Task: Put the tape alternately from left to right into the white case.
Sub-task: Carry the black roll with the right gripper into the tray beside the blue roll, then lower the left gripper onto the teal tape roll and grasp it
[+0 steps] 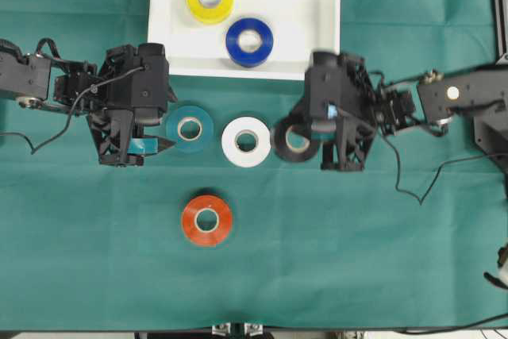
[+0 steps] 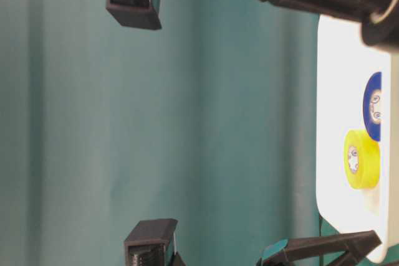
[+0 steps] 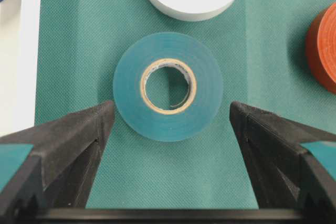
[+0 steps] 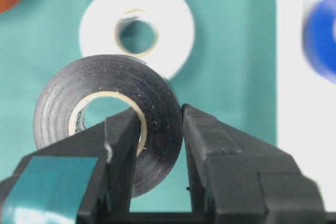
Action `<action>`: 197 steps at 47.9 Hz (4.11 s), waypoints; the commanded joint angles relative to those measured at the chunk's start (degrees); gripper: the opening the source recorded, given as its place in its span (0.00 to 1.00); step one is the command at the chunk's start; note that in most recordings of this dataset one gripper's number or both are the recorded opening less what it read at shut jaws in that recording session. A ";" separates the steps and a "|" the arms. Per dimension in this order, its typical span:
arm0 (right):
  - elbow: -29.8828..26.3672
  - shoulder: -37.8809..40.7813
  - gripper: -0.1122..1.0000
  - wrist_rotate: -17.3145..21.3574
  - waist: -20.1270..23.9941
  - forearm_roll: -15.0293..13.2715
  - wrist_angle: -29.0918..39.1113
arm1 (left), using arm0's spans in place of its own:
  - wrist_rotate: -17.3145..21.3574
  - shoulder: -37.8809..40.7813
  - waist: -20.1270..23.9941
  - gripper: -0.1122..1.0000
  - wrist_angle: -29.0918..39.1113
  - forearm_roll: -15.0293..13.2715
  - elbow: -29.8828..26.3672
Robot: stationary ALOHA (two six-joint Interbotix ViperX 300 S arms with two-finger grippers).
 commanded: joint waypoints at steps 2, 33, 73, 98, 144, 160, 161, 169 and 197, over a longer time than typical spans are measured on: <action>-1.05 -1.93 0.32 0.09 -2.64 -1.67 -0.18 | 0.00 -0.44 -0.35 0.64 -0.26 -0.18 -0.97; 1.14 -2.20 0.32 0.00 -16.08 -5.89 2.02 | 0.00 -0.44 -0.35 0.64 -0.44 -0.09 -0.97; 1.67 2.02 0.32 -0.18 -21.27 -6.24 -1.93 | 0.00 -0.44 -0.35 0.64 -0.62 -0.09 -1.14; 1.85 2.11 0.33 -0.35 -21.27 -6.24 -2.46 | 0.00 -0.44 -0.35 0.64 -0.53 -0.09 -1.23; 1.93 -0.35 0.79 -0.70 -15.47 -7.29 -2.72 | -0.09 1.58 -3.60 0.64 -0.70 -0.09 -1.76; 1.76 -0.88 0.79 -0.35 -10.72 -7.03 -2.72 | 0.00 7.65 -5.36 0.64 -0.70 -0.09 -5.36; 1.76 -0.79 0.79 -0.35 -10.63 -6.94 -2.72 | 0.00 7.91 -5.36 0.64 -0.62 -0.09 -5.45; 1.67 -0.79 0.79 -0.26 -9.76 -6.94 -2.72 | 0.09 9.84 -5.36 0.64 -0.62 -0.09 -5.80; 1.58 -0.88 0.79 -0.26 -8.88 -6.86 -3.25 | 0.62 14.85 -3.34 0.64 -0.70 0.18 -7.12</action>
